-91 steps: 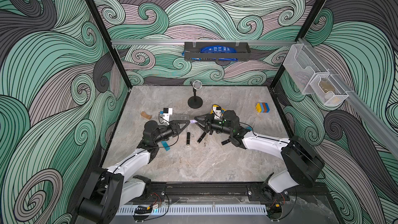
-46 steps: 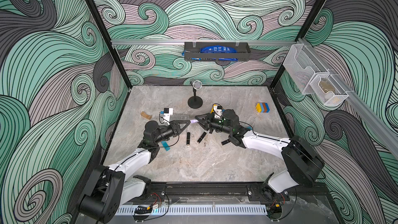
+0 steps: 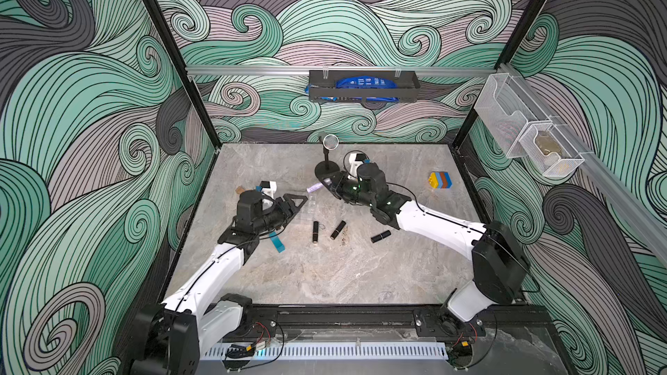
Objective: Arrange the lipsticks in the organizer
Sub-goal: Place the lipstick in the storage box.
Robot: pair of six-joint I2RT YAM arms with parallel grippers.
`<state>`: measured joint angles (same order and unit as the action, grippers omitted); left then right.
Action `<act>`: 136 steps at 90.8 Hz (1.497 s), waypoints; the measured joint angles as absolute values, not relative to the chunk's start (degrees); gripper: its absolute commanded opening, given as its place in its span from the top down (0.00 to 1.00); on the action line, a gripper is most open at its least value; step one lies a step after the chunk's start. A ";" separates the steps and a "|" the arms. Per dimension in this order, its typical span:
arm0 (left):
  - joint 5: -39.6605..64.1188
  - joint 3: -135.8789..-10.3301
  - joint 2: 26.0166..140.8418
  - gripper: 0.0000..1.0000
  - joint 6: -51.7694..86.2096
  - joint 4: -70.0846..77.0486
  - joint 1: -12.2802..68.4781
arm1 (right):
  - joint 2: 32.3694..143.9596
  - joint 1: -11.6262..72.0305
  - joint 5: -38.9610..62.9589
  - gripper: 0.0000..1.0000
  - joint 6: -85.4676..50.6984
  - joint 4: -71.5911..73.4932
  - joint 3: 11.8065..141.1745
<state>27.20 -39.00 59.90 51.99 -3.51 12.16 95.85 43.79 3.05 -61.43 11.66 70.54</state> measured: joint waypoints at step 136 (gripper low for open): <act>-15.14 -67.13 62.33 0.21 21.41 -46.24 7.18 | 135.81 54.46 -19.29 0.93 -13.63 -1.19 112.14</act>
